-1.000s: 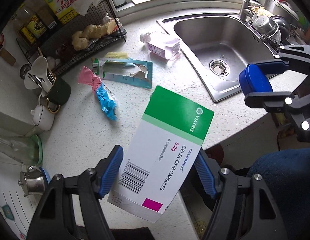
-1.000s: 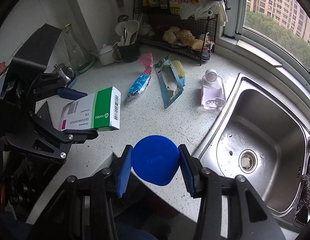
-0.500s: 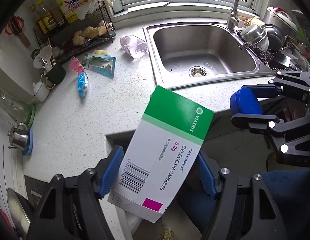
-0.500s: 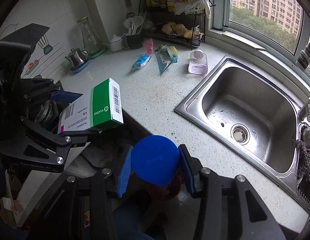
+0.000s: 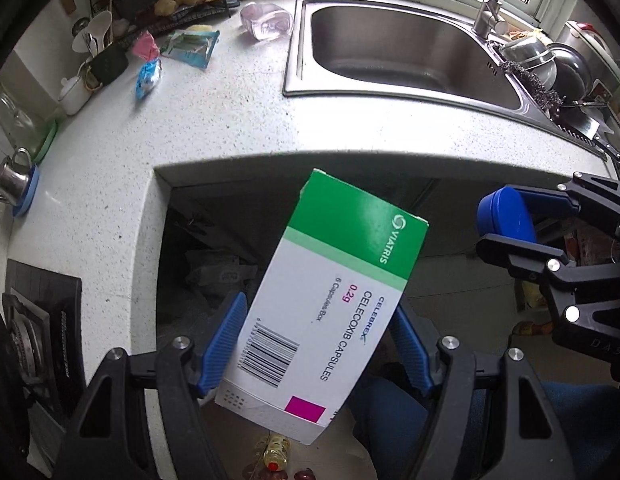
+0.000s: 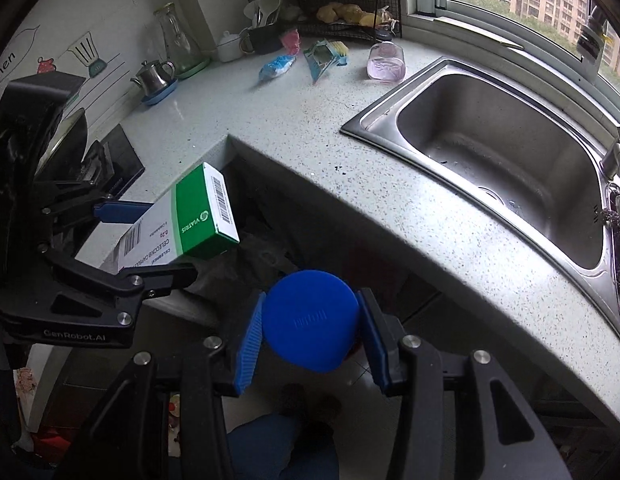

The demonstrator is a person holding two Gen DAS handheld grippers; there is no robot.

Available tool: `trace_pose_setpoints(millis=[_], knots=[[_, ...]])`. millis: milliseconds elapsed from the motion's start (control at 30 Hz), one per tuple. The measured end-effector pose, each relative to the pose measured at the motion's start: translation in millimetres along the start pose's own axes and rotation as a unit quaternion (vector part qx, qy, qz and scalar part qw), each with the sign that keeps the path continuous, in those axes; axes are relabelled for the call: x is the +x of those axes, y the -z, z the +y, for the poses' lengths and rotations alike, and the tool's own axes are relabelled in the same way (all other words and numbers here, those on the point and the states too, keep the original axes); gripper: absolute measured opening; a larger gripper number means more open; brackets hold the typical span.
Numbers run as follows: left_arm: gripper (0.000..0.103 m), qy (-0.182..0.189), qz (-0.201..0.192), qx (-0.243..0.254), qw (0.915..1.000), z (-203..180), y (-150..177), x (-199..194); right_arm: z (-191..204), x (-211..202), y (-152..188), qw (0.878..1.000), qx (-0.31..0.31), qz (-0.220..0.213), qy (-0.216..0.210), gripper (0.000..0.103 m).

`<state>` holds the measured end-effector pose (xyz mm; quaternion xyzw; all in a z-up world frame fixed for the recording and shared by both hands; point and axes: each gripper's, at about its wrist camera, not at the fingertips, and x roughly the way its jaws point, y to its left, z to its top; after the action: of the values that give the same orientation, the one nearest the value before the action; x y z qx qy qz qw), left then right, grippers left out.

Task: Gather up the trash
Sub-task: 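Lower both tools with lid and medicine box down over the red bin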

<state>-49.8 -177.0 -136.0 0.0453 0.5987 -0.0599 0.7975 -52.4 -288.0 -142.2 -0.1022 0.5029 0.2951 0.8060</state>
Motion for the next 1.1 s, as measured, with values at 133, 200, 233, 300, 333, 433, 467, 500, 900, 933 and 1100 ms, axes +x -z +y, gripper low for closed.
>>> trace_pose_setpoints(millis=[133, 200, 233, 300, 333, 433, 467, 500, 900, 933, 1100], knots=[[0.070, 0.007, 0.028, -0.016, 0.9995, -1, 11, 38, -9, 22, 15, 1.000, 0.011, 0.017, -0.008, 0.043], [0.070, 0.009, 0.036, -0.020, 0.9991, -2, 15, 58, -13, 35, 22, 0.999, 0.016, 0.032, -0.008, 0.043], [0.070, 0.013, 0.039, -0.022, 0.9989, -1, 17, 68, -16, 42, 26, 0.999, 0.021, 0.039, -0.009, 0.043], [0.070, 0.024, 0.044, -0.025, 0.9984, 0, 22, 90, -18, 59, 30, 0.998, 0.025, 0.053, -0.006, 0.043], [0.070, 0.029, 0.048, -0.027, 0.9981, 0, 24, 102, -19, 67, 32, 0.998, 0.022, 0.055, 0.000, 0.043], [0.070, 0.044, 0.059, -0.031, 0.9968, 2, 30, 138, -21, 92, 41, 0.998, 0.016, 0.063, 0.006, 0.043], [0.070, 0.050, 0.059, -0.036, 0.9964, 4, 32, 150, -23, 101, 43, 0.998, 0.017, 0.067, 0.006, 0.043], [0.070, 0.057, 0.057, -0.041, 0.9959, 6, 34, 161, -25, 111, 44, 0.997, 0.020, 0.071, 0.006, 0.043], [0.070, 0.084, 0.068, -0.055, 0.9926, 15, 53, 299, -39, 230, 80, 0.993, 0.029, 0.113, 0.001, 0.043], [0.070, 0.081, 0.070, -0.049, 0.9930, 11, 53, 309, -40, 239, 83, 0.993, 0.027, 0.114, 0.002, 0.043], [0.070, 0.086, 0.078, -0.034, 0.9927, 9, 61, 349, -44, 279, 98, 0.991, 0.034, 0.131, 0.004, 0.043]])
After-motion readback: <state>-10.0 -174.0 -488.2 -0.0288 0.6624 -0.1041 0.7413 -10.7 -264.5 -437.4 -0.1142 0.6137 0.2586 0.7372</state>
